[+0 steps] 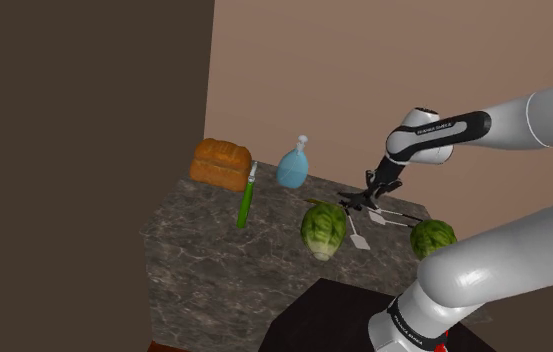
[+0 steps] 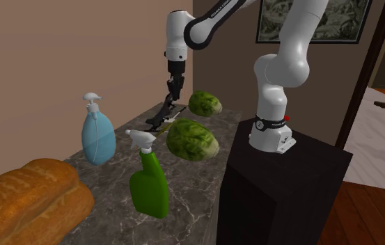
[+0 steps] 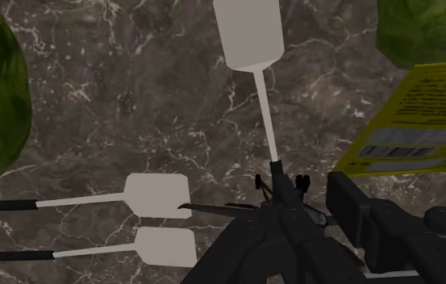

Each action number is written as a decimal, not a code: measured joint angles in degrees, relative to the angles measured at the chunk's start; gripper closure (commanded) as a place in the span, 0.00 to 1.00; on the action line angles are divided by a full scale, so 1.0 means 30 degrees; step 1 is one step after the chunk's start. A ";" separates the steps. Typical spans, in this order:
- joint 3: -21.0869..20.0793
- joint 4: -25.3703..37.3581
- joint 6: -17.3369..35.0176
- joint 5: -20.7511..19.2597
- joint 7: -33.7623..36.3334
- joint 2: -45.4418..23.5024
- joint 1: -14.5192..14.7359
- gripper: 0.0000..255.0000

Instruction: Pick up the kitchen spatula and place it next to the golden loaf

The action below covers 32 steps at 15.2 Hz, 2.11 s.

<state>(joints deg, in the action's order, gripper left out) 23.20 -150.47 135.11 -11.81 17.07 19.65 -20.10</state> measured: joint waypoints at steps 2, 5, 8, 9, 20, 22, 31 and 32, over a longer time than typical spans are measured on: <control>-0.0107 0.0145 -0.0594 -0.0076 0.0054 0.0456 -0.0062 1.00; -0.0281 0.0619 -0.1613 -0.0087 0.0108 0.1014 -0.0090 1.00; -0.0456 0.1133 -0.2567 -0.0057 0.0162 0.1453 -0.0084 1.00; -0.0487 0.1293 -0.2855 -0.0056 0.0145 0.1585 -0.0096 1.00; -0.1397 0.1292 -0.1767 0.0622 0.1077 0.0329 0.0943 0.00; -0.1031 0.0570 -0.0540 0.0541 0.0361 -0.0086 0.0947 0.00; 0.1246 -0.2083 0.7140 0.2159 -0.4526 -0.4931 0.1763 0.00; 0.1347 -0.2159 0.7835 0.3044 -0.5508 -0.5773 0.2003 0.00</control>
<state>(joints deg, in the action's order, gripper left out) 27.24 -156.95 158.61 -2.67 0.55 2.33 -14.09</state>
